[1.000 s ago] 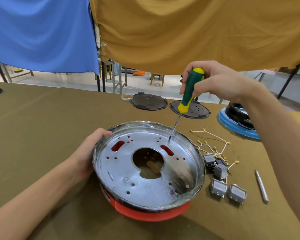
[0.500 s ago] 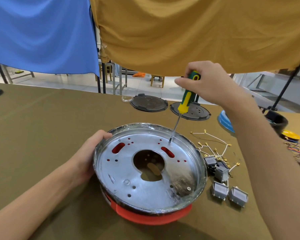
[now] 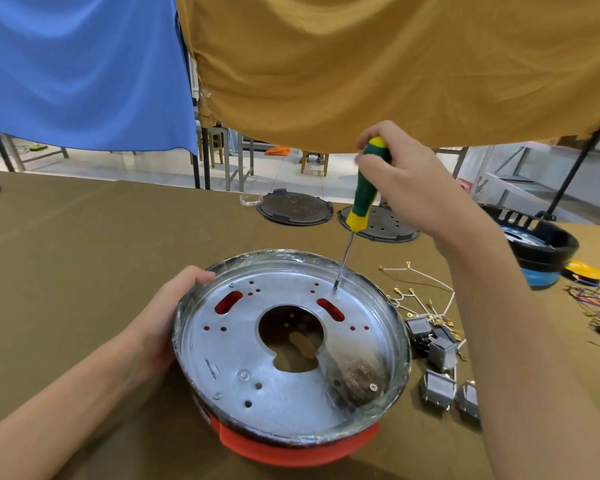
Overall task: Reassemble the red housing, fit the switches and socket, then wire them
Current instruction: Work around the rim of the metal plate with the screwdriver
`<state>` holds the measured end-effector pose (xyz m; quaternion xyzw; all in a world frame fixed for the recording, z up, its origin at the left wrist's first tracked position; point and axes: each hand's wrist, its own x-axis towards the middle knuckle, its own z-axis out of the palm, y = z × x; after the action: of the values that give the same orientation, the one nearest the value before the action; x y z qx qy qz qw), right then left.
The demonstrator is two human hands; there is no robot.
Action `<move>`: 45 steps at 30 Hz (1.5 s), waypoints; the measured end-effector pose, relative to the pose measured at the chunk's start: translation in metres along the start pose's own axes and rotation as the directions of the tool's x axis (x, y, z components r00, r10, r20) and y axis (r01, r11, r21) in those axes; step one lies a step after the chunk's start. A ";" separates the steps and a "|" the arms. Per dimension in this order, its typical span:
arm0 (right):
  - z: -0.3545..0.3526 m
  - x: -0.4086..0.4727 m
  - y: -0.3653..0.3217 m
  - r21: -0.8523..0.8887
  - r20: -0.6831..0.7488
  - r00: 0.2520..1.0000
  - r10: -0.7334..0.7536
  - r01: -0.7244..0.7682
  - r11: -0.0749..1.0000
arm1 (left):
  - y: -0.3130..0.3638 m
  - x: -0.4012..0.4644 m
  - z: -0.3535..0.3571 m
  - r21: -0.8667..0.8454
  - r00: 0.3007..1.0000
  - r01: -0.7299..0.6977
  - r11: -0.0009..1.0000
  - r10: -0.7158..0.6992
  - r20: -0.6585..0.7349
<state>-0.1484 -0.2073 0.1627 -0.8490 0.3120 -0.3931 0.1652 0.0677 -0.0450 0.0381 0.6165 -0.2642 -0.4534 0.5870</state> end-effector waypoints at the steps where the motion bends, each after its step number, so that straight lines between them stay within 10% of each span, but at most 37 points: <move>1: -0.003 -0.002 -0.001 0.026 0.005 1.000 -0.021 0.021 0.999 | 0.000 0.000 -0.001 0.015 0.999 0.014 1.000 -0.015 0.037; 7: 0.009 -0.004 -0.007 -0.198 -0.159 0.985 -0.061 0.029 0.980 | -0.004 0.005 -0.005 0.009 0.998 0.026 1.000 -0.026 0.060; 12: -0.004 -0.003 -0.005 0.027 -0.021 0.997 -0.077 0.078 0.997 | -0.007 0.007 -0.005 0.014 0.996 0.029 0.999 -0.030 0.090; 16: 0.002 -0.004 -0.003 -0.232 -0.193 0.980 -0.051 0.005 0.973 | -0.011 0.013 -0.008 0.019 0.997 0.010 1.000 -0.011 0.072; 22: -0.010 -0.005 -0.004 0.030 0.064 0.997 -0.047 0.045 0.999 | -0.025 0.038 -0.019 -0.024 0.998 0.000 1.000 -0.002 -0.064; 28: 0.005 -0.005 -0.004 -0.296 -0.185 0.982 -0.051 -0.006 0.955 | -0.025 0.044 -0.022 -0.022 0.998 0.024 0.999 -0.025 -0.065; 34: -0.007 -0.005 -0.005 0.108 0.068 0.996 -0.053 0.046 0.993 | -0.028 0.046 -0.025 -0.007 0.998 0.015 1.000 -0.015 -0.055; 39: 0.005 -0.005 -0.004 -0.200 -0.213 0.975 -0.056 0.013 0.980 | -0.030 0.044 -0.022 -0.039 0.999 -0.013 0.999 0.012 -0.031; 45: -0.008 -0.005 0.000 0.111 0.142 0.990 -0.007 -0.009 0.994 | -0.028 0.043 -0.017 -0.050 1.000 -0.008 0.999 0.007 -0.025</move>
<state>-0.1570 -0.2048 0.1649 -0.8642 0.2774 -0.3482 0.2344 0.0963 -0.0684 -0.0009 0.6062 -0.2477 -0.4501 0.6071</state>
